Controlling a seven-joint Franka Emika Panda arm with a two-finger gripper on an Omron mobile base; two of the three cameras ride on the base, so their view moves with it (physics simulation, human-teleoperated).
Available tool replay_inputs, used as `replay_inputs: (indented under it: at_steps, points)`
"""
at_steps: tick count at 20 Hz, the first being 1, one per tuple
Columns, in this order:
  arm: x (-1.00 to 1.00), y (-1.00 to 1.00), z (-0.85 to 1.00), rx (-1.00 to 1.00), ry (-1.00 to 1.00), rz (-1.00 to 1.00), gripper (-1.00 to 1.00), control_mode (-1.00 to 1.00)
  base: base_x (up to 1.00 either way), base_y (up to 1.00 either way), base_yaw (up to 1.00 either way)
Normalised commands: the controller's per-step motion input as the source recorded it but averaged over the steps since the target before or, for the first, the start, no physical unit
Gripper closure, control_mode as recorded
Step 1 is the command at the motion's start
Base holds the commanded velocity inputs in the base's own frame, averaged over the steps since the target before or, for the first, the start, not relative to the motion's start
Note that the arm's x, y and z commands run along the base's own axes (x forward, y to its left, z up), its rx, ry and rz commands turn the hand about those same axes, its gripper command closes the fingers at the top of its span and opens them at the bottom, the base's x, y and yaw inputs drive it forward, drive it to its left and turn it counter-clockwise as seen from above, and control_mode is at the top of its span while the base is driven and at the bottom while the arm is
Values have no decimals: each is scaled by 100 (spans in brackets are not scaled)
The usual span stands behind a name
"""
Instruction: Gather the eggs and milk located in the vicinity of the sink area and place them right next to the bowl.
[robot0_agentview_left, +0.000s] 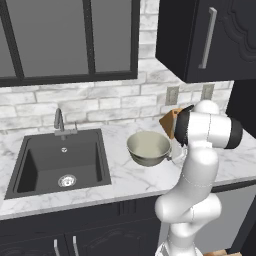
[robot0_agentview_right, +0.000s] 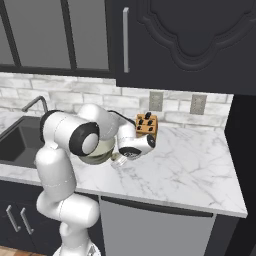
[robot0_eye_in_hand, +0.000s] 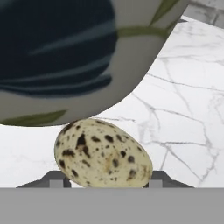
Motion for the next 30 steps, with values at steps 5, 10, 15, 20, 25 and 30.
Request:
replay_inputs:
  at_steps: [5, 10, 15, 20, 25, 30]
  points:
    - [0, -4, 0, 0, 0, 0, -100, -100, 0, 0, 0]
    - [0, -12, 0, 0, -1, 0, -100, -100, 0, 0, 0]
    - [0, -1, 11, 0, -3, 0, -100, -100, 0, 0, 0]
    - [-8, 0, 47, 0, -11, 0, -100, -100, 0, 0, 0]
    - [-29, 0, 82, 1, -21, 0, -100, -100, 0, 0, 0]
    - [-36, -3, 93, -1, -23, 0, -100, -100, 0, 0, 0]
